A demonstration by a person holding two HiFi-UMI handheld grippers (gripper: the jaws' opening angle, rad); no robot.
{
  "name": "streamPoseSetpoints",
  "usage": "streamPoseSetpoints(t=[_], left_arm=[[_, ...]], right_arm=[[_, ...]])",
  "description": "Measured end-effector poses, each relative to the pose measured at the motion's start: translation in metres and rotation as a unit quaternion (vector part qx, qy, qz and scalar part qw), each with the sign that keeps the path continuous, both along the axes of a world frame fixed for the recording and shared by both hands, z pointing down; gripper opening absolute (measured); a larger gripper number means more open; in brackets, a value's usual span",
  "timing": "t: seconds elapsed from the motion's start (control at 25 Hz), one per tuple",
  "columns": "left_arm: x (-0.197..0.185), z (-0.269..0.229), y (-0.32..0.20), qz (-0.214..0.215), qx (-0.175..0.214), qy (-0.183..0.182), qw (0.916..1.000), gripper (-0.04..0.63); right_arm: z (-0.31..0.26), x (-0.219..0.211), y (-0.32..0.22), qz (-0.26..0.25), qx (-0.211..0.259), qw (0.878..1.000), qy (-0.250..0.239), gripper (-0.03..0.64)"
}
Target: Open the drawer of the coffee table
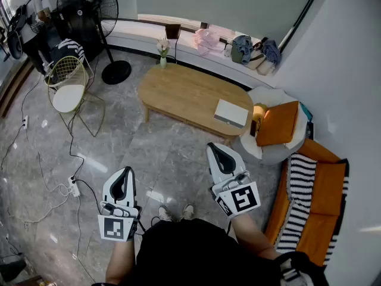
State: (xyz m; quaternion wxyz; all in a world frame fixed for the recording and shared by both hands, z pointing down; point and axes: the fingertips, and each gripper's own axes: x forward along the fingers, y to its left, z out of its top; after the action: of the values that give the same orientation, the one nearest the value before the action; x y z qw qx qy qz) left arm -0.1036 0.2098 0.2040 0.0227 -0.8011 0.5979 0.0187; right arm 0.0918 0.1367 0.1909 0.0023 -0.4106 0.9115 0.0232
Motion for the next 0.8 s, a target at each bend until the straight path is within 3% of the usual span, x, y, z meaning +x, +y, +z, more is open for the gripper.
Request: streamPoseSetpoints(t=[0.36,0.6,0.8], left_arm=[[0.015,0.005,0.001,-0.006,-0.007,-0.004,0.9999,0.008],[0.030,0.003,0.008,-0.020,-0.005,-0.014,0.9997,0.007],[0.019,0.020,0.020,-0.037,-0.036,-0.025,0.9984,0.007]], right_arm=[[0.015,0.031,0.001,0.005,-0.016,0.999,-0.041,0.005],[0.036,0.053,-0.003,0.000,-0.034,0.999,-0.035,0.005],[0.058,0.050,-0.010,-0.001,-0.056,0.998,-0.038,0.005]])
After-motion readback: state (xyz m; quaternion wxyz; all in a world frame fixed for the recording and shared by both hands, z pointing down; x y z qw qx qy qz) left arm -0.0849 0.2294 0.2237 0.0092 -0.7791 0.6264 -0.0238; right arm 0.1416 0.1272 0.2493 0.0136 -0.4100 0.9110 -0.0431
